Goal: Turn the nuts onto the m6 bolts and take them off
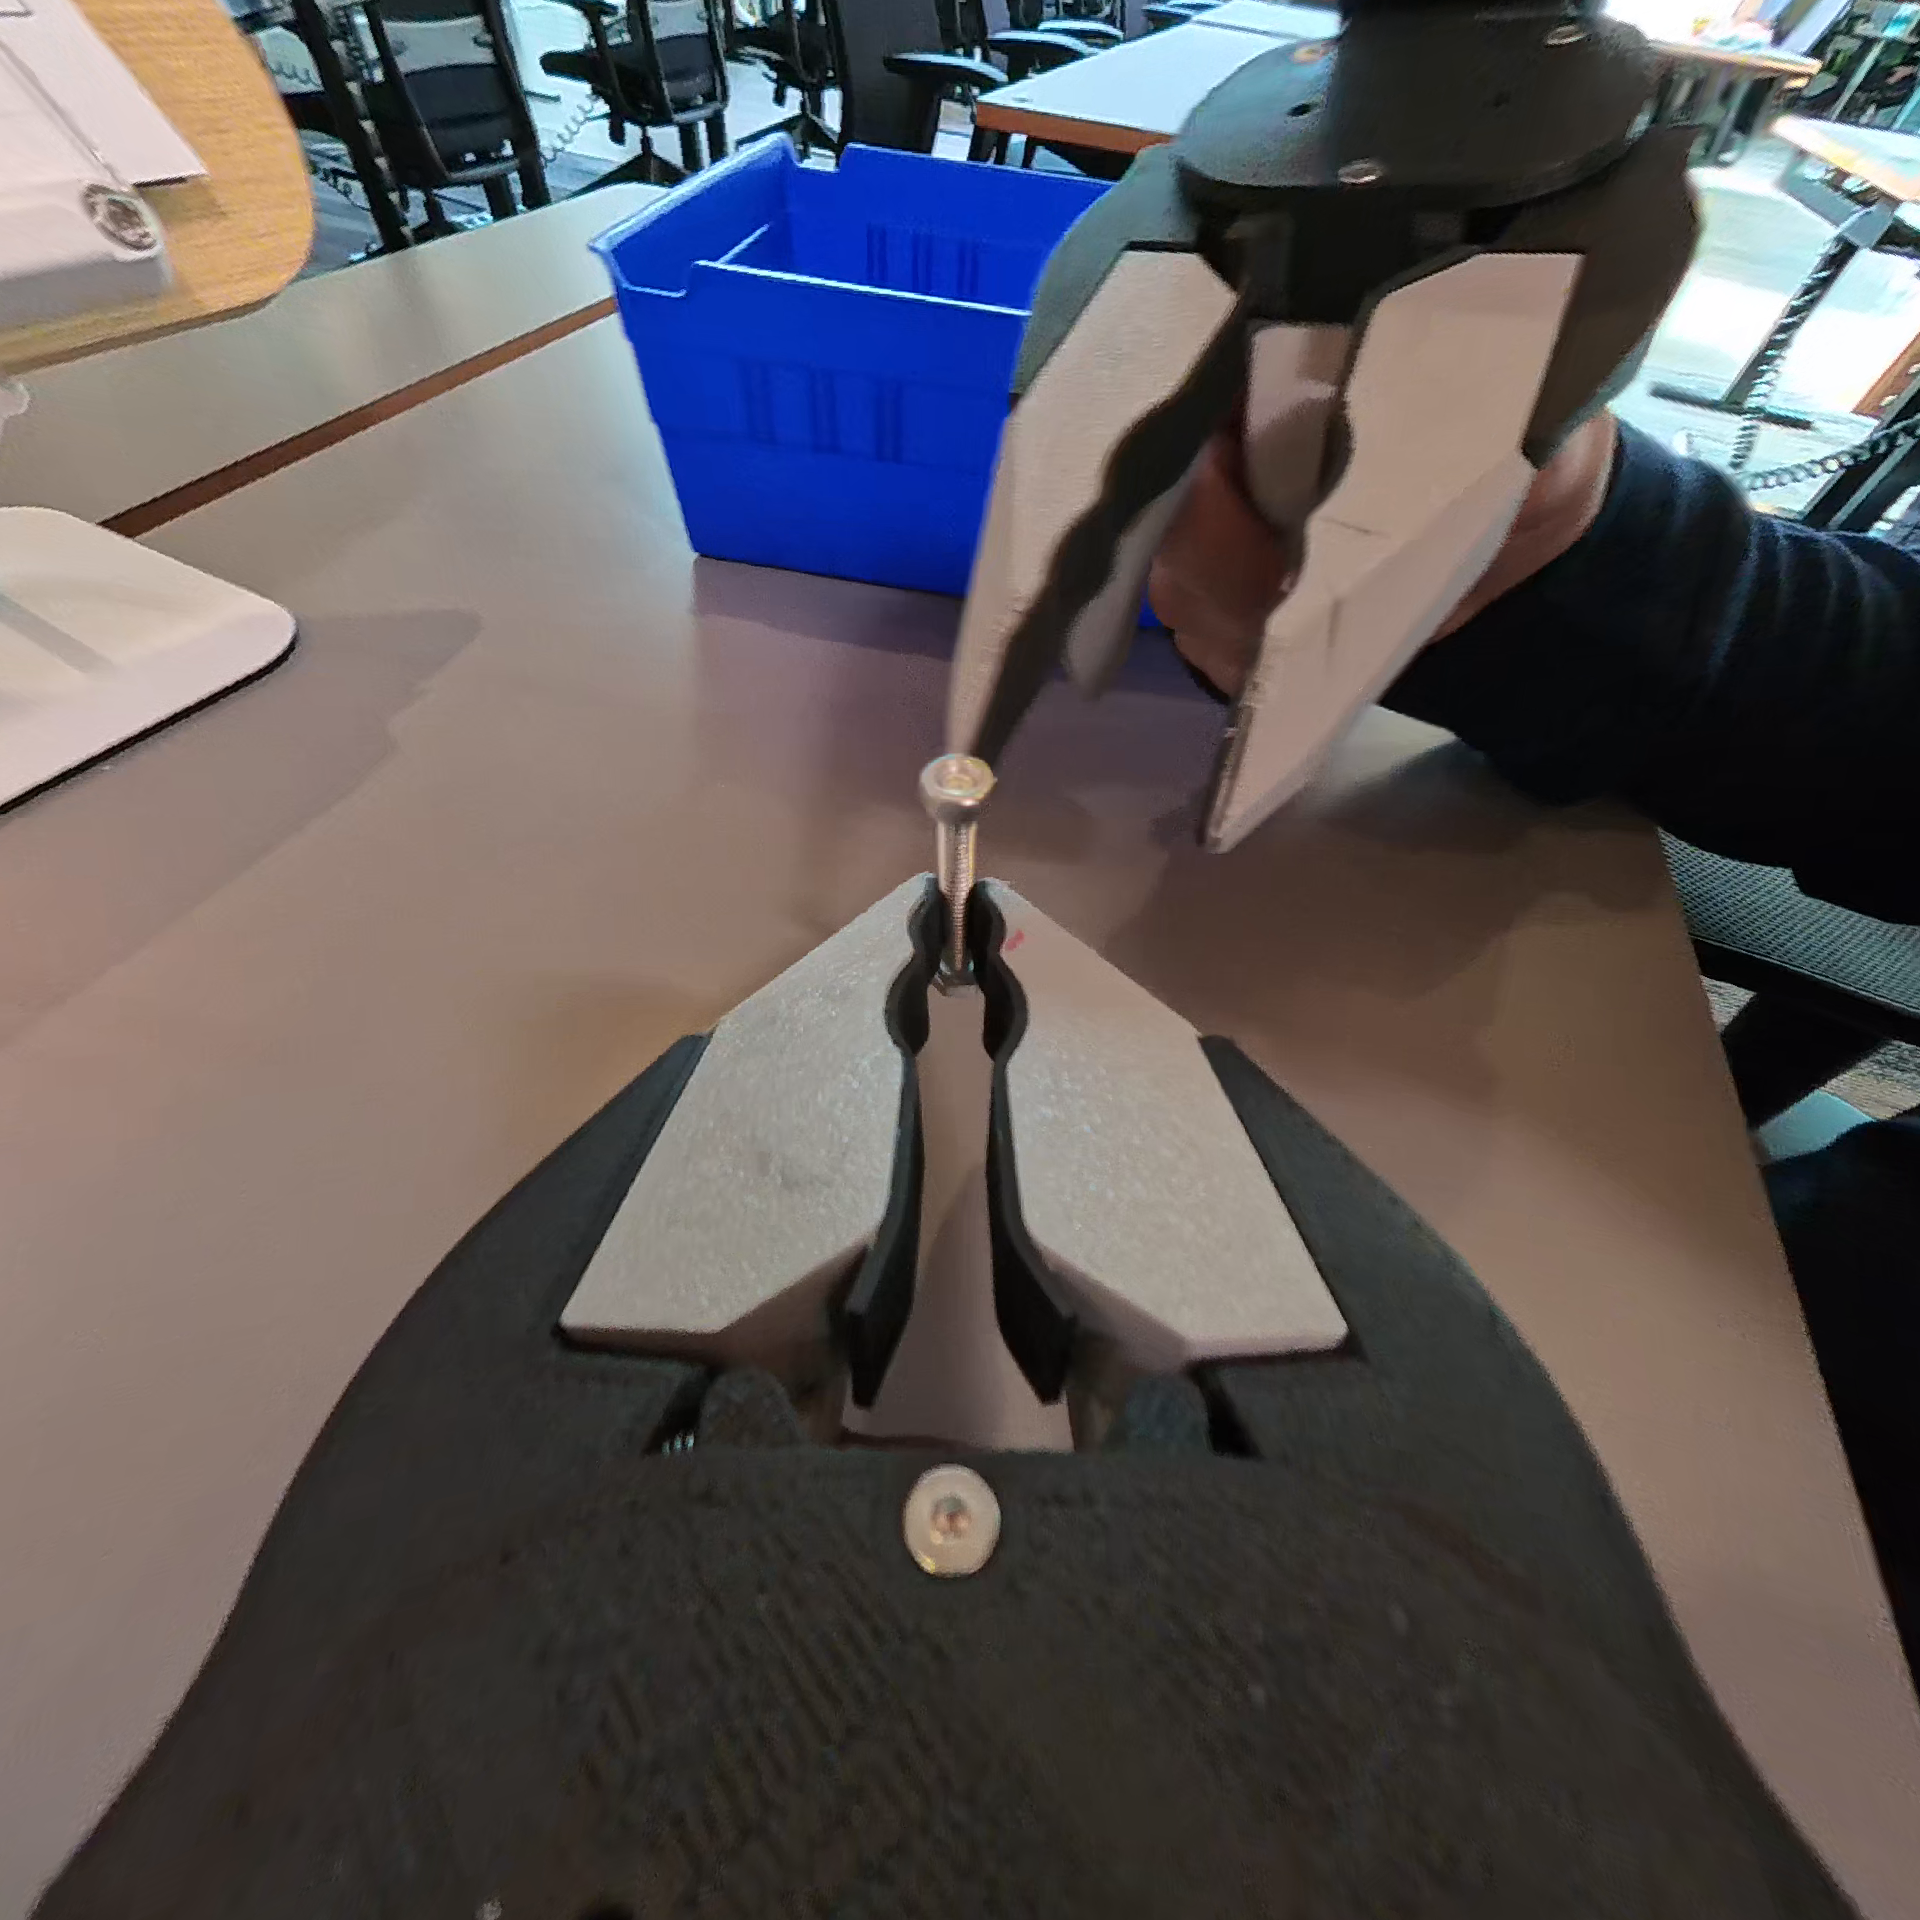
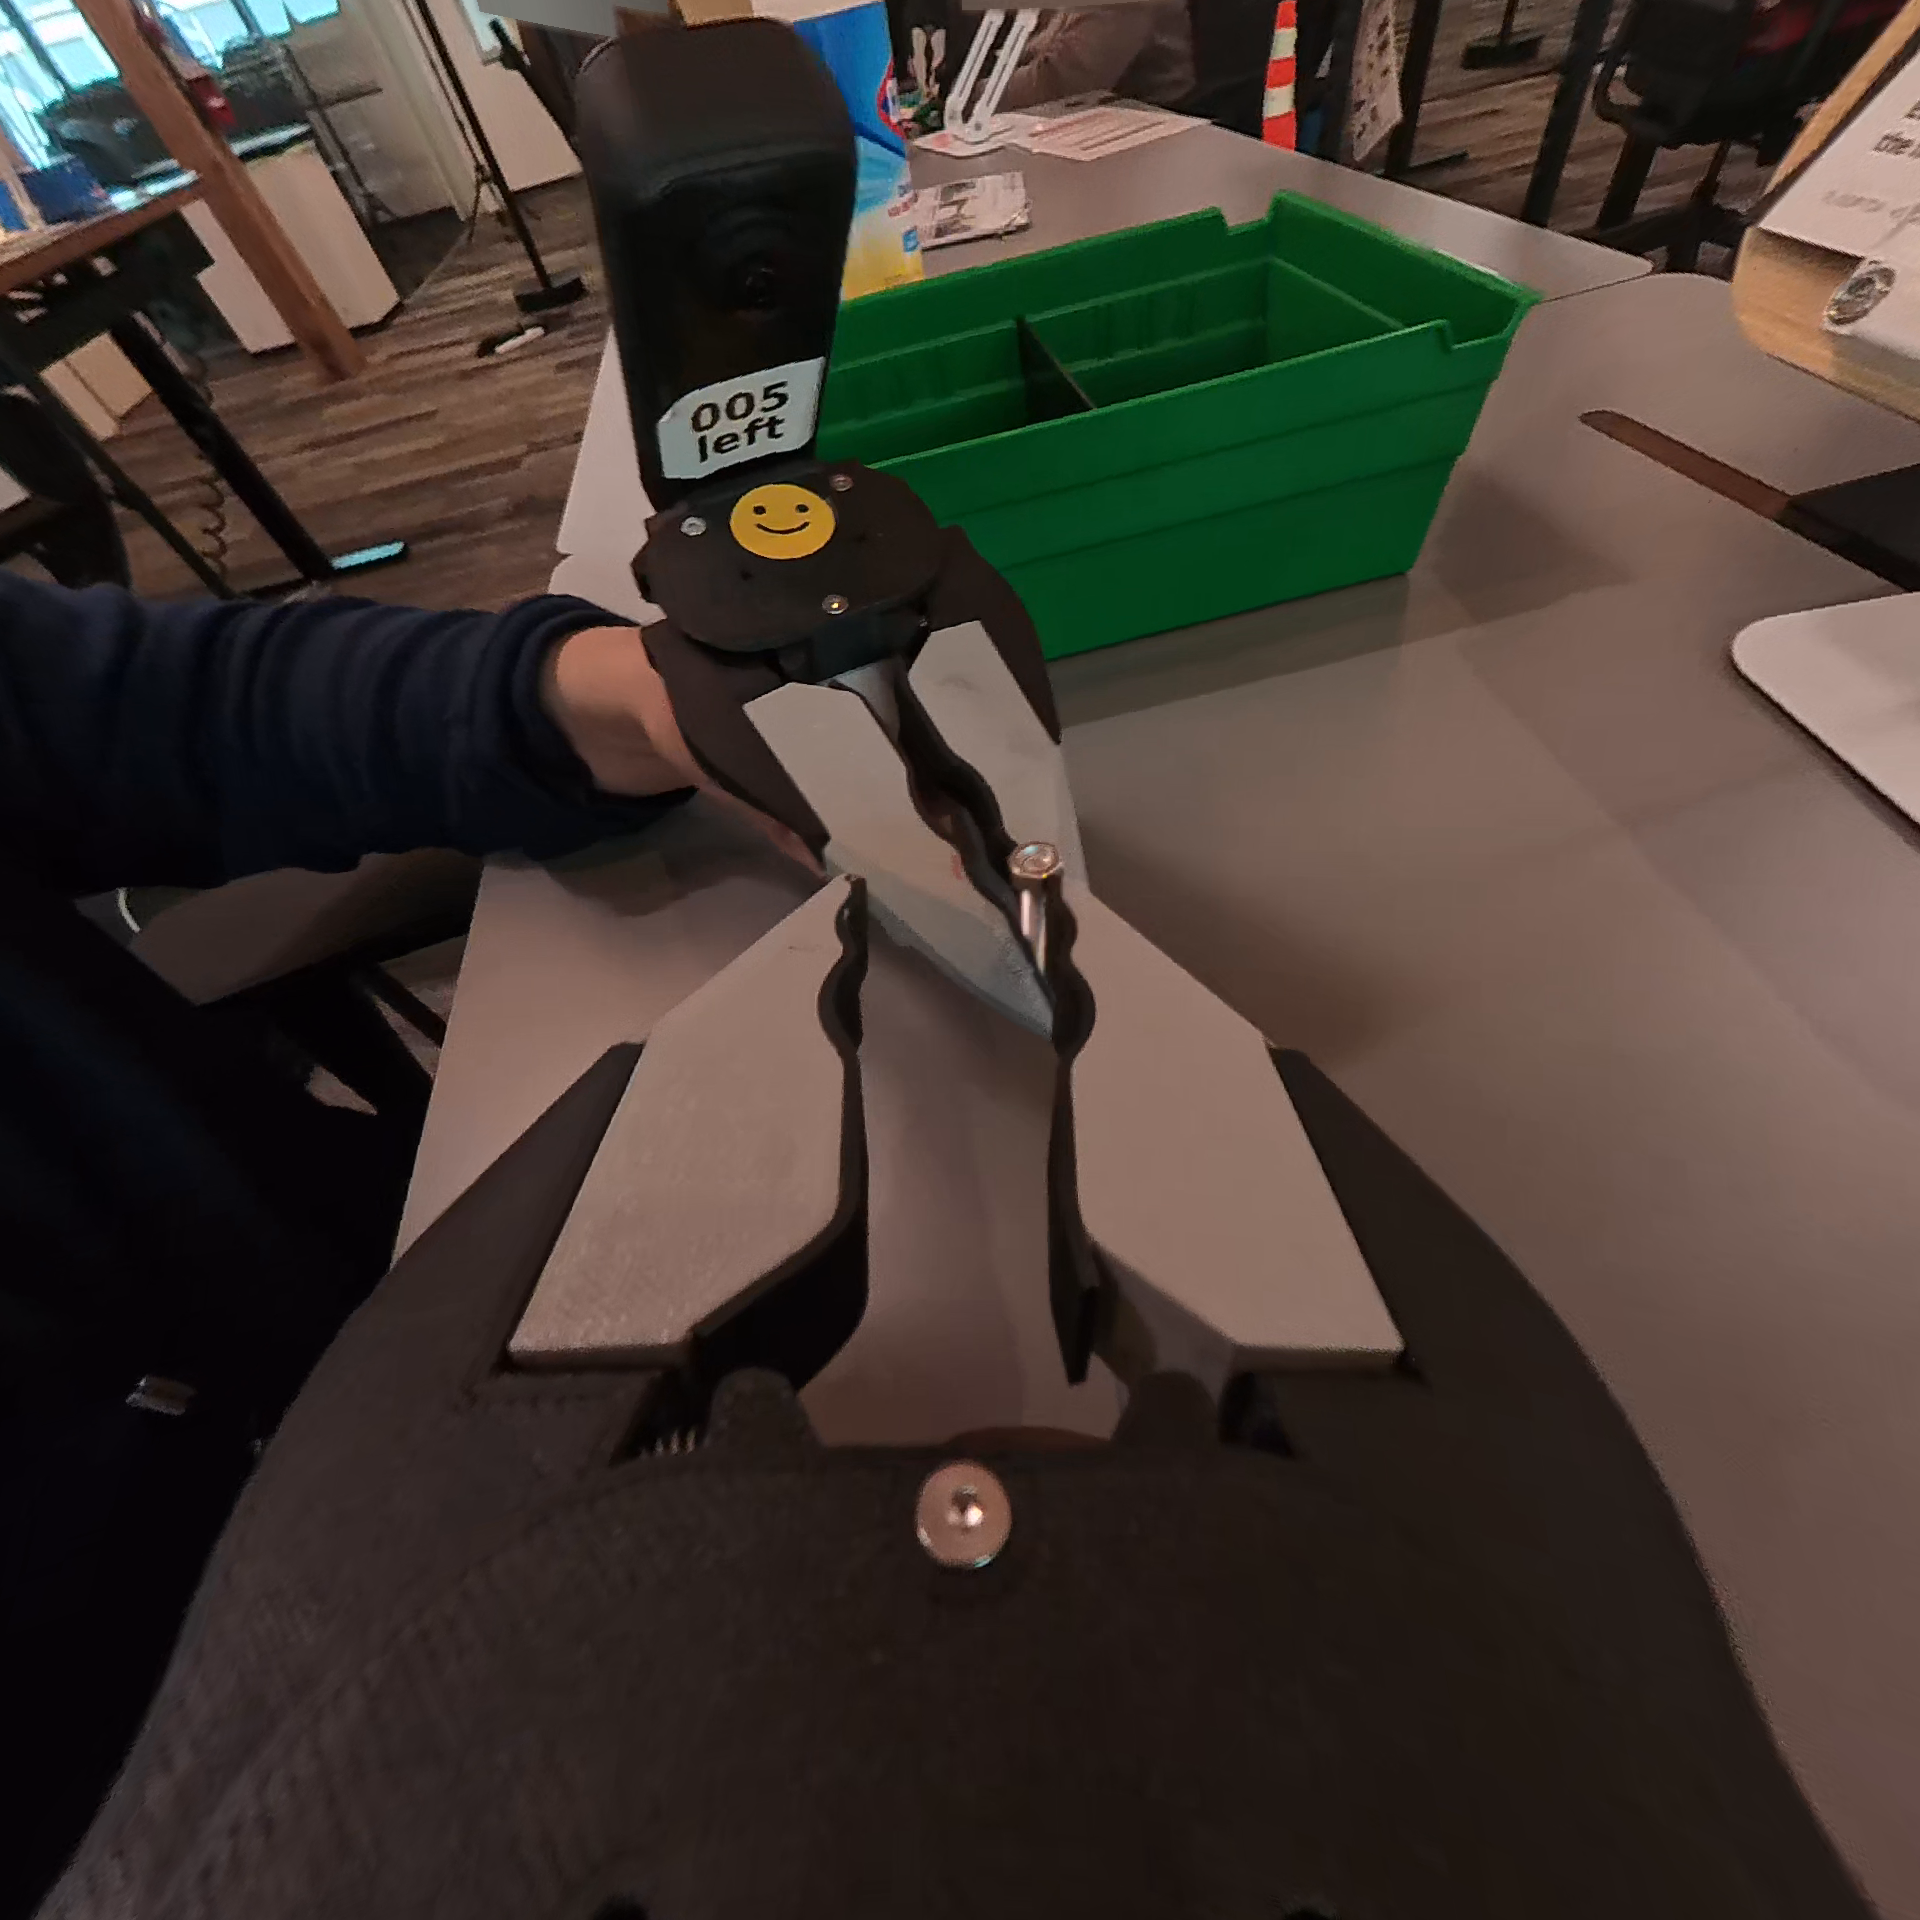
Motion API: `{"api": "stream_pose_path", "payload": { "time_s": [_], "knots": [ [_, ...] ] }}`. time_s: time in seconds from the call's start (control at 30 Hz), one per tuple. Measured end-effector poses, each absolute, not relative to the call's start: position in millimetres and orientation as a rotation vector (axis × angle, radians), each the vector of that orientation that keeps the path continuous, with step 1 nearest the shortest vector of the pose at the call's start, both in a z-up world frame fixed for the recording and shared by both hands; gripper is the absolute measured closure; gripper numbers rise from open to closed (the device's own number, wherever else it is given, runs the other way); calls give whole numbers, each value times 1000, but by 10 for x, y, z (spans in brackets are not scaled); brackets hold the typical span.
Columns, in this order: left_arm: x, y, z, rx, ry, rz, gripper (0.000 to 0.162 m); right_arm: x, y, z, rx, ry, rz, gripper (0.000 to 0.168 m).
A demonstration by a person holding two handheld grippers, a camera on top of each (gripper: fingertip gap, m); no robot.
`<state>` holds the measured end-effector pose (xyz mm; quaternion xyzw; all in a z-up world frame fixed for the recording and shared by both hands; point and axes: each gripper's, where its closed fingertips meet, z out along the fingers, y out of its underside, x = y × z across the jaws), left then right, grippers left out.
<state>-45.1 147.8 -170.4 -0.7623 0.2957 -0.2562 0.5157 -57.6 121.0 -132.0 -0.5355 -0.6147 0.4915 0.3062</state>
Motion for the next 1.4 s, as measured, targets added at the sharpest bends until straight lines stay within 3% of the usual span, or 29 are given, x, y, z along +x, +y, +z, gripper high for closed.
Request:
{"api": "stream_pose_path", "payload": {
  "time_s": [0.07,0.37,0.47,0.5,0.53,0.7,0.83,0.9,0.97,1.13,1.27,1.33,1.37,1.4],
  "knots": [
    [-500,1506,-1717,-1848,680,-615,159,-542,1126,-1297,-1375,-1668,1329,150],
    [-399,1449,-1713,-1827,733,-635,158,-610,1261,-1329,-1454,-1583,1328,124],
    [-502,1516,-1729,-1850,680,-603,159,-580,1187,-1341,-1425,-1640,1311,130],
    [-547,1541,-1729,-1860,649,-607,159,-560,1152,-1325,-1404,-1656,1326,144],
    [-579,1555,-1727,-1864,626,-619,159,-557,1145,-1299,-1395,-1646,1341,143],
    [-470,1486,-1705,-1835,686,-659,159,-626,1284,-1299,-1444,-1560,1318,122],
    [-388,1462,-1704,-1829,724,-625,158,-666,1159,-1354,-1444,-1606,1363,122],
    [-513,1540,-1708,-1853,653,-600,158,-659,1169,-1375,-1444,-1613,1325,114],
    [-665,1606,-1699,-1871,562,-617,159,-616,1129,-1330,-1412,-1624,1366,140],
    [-558,1534,-1686,-1847,622,-676,159,-678,1294,-1271,-1469,-1497,1398,116],
    [-374,1461,-1659,-1822,691,-676,159,-717,1165,-1359,-1484,-1557,1450,117],
    [-523,1556,-1656,-1845,597,-660,158,-702,1140,-1352,-1467,-1579,1423,107],
    [-642,1615,-1672,-1866,534,-641,158,-678,1145,-1336,-1442,-1589,1402,115],
    [-766,1665,-1725,-1896,506,-587,158,-647,1112,-1285,-1400,-1596,1425,142]
  ]
}}
